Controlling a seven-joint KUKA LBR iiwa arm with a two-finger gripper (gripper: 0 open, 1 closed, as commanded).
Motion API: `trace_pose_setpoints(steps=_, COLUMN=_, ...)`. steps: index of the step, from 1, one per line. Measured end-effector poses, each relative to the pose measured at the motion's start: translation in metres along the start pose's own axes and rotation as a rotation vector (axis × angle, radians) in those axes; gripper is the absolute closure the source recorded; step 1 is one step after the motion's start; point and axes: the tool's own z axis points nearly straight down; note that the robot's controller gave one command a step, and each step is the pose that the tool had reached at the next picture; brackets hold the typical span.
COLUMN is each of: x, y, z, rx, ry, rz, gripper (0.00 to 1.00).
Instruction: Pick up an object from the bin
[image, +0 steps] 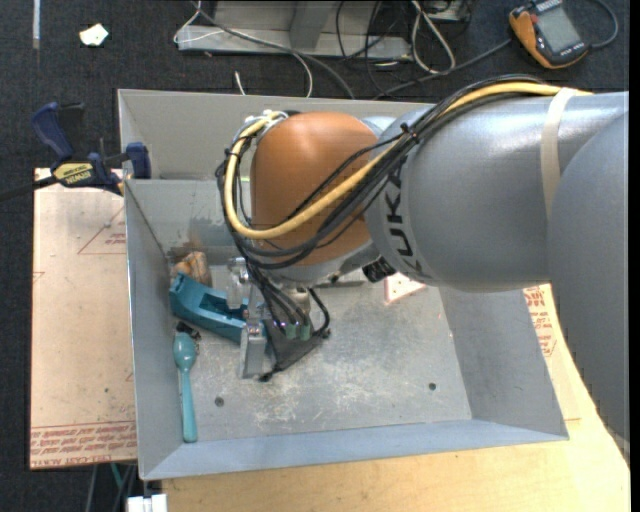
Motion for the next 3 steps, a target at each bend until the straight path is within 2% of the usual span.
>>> trace_pose_setpoints(steps=1, x=-0.002, y=-0.001, z=-0.004, rx=-0.001, ry=-0.007, rz=0.005, gripper=0.0)
trace_pose_setpoints(steps=2, x=-0.031, y=-0.029, z=0.076, rx=-0.004, ry=-0.01, rz=0.114, gripper=0.0)
trace_pose_setpoints(steps=3, x=-0.071, y=-0.042, z=0.136, rx=-0.017, ry=-0.042, rz=0.087, gripper=0.0)
